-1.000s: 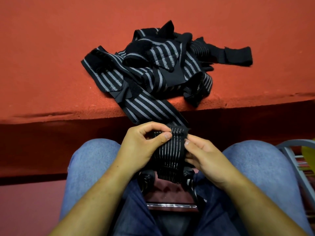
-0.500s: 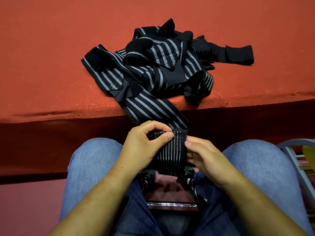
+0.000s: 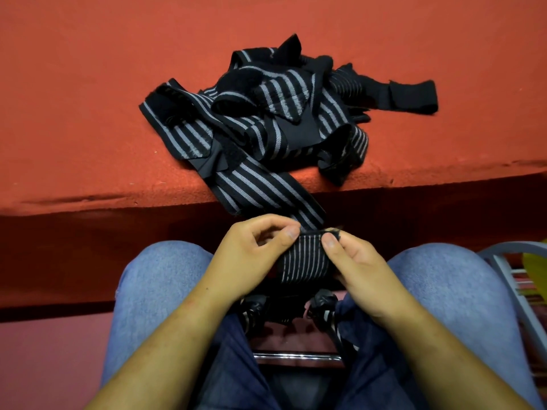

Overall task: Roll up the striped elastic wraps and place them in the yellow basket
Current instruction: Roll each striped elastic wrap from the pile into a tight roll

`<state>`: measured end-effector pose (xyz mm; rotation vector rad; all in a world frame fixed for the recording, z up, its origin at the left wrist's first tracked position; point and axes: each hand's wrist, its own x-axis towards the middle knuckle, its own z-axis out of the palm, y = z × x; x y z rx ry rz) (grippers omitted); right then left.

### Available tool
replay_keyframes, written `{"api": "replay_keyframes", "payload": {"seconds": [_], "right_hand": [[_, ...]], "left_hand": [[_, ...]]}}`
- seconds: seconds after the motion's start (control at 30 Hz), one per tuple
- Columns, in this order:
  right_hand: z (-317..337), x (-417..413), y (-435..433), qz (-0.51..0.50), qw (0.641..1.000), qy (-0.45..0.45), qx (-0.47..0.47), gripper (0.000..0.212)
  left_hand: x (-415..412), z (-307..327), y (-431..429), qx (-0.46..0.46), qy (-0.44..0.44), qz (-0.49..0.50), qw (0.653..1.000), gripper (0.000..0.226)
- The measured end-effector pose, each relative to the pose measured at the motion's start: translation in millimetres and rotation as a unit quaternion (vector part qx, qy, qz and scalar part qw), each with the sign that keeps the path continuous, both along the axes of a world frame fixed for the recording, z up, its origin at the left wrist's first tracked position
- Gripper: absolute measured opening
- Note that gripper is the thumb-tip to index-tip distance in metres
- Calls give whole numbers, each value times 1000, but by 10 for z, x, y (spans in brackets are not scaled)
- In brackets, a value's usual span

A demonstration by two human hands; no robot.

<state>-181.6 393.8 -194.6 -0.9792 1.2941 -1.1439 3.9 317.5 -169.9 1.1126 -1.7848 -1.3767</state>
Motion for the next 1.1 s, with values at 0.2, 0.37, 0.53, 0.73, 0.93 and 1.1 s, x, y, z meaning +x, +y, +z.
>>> {"api": "replay_keyframes", "payload": {"seconds": [0.2,0.37,0.53,0.73,0.93,1.1], "right_hand": [[10,-8,-9,-5,1000,1,8,35],[33,-4,-4,-12,1000,-5,-12,32],[31,-11,-4,-33,999,-13,-16,34],[50,-9,-7,-13,999,-37,2,34],[14,-23,-17,-7,999,-19,34,25],[-3,-43,-34,-31,999,-30,31,26]], "left_hand": [[22,-35,5,30,3,-7,1000,21],[28,-28,20,27,10,-15,999,21],[15,-18,39,40,18,-37,998,21],[21,-11,18,15,29,1,999,10],[7,-14,-8,-15,47,24,998,19],[-3,4,15,14,62,1,998,19]]}}
